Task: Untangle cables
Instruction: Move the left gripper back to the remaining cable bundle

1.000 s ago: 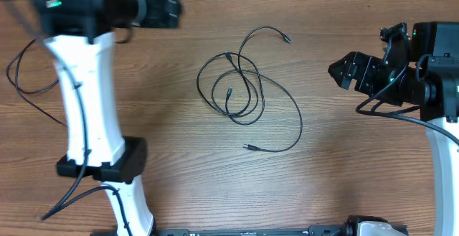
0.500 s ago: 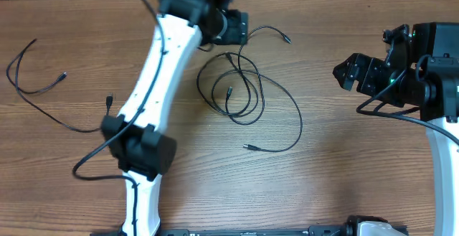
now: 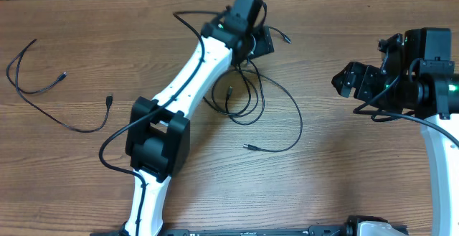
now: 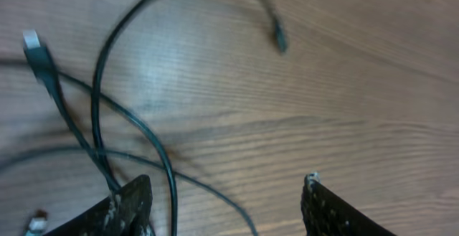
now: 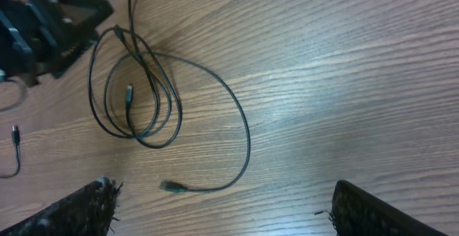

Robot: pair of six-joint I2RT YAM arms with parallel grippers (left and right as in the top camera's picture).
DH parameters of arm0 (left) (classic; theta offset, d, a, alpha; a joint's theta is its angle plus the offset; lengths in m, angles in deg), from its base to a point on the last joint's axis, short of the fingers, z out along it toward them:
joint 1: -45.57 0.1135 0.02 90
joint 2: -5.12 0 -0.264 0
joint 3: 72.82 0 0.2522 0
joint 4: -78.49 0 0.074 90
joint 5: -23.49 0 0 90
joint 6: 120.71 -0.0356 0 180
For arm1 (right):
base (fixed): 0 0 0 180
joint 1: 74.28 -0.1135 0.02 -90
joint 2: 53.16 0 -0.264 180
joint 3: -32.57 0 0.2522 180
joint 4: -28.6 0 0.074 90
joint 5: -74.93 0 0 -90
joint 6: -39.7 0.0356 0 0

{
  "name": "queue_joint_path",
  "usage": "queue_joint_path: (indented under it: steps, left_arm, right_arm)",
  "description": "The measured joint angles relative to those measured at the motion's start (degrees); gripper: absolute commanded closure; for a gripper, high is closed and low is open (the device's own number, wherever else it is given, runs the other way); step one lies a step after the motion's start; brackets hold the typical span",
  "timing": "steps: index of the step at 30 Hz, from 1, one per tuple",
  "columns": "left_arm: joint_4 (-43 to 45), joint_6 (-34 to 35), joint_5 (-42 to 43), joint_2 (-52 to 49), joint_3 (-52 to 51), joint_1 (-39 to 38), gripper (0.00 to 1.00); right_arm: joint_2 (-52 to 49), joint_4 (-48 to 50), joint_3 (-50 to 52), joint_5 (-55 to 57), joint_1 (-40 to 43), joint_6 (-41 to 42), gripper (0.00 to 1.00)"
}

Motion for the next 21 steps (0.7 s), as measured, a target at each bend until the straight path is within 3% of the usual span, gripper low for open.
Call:
queue_joint_path:
  steps: [8, 21]
  left_arm:
    - [5.4, 7.0, -4.5, -0.5, -6.4, -1.5, 0.35]
    - [7.5, 8.7, -6.2, -7.5, -6.5, -1.5, 0.44]
  right_arm:
    - [-0.3, -0.1, 0.0, 0.1, 0.0, 0.0, 0.06]
    - [-0.4, -0.1, 0.0, 0.5, 0.0, 0.0, 0.06]
